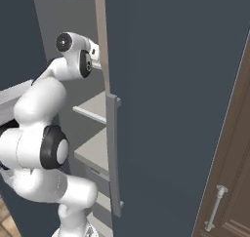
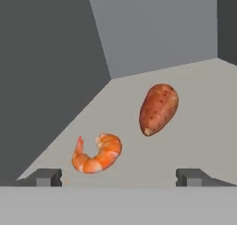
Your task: Take the shrimps from the second highest rack and move them to the highest rack where the sweet potato and garlic are located, to maximize freezer space. Close the freezer door after rearranging.
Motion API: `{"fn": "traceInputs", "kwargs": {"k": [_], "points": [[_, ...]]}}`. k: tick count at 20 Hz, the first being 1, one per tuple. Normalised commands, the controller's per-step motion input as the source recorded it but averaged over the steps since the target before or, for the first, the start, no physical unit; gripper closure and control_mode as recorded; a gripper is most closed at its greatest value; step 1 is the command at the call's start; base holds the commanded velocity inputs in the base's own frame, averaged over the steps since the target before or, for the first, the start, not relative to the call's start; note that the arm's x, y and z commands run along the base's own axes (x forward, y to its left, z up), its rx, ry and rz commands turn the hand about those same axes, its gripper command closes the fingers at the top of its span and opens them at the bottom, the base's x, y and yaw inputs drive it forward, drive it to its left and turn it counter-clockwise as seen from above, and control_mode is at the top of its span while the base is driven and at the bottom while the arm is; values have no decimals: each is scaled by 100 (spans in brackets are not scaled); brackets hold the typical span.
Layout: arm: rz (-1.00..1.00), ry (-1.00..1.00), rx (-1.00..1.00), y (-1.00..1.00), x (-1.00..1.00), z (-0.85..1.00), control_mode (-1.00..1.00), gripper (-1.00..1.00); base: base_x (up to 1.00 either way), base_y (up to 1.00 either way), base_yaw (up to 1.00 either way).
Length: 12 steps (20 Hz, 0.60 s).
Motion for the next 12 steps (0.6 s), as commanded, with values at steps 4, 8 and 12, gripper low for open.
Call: {"fn": "traceInputs", "kwargs": {"k": [4,8,12], "points": [[0,8,0,0,-92,14,-100,-100,0,0,0],[5,8,0,0,-89,1,-100,-100,0,0,0],[24,9,-4,0,-87,-16,-100,-100,0,0,0]]}}
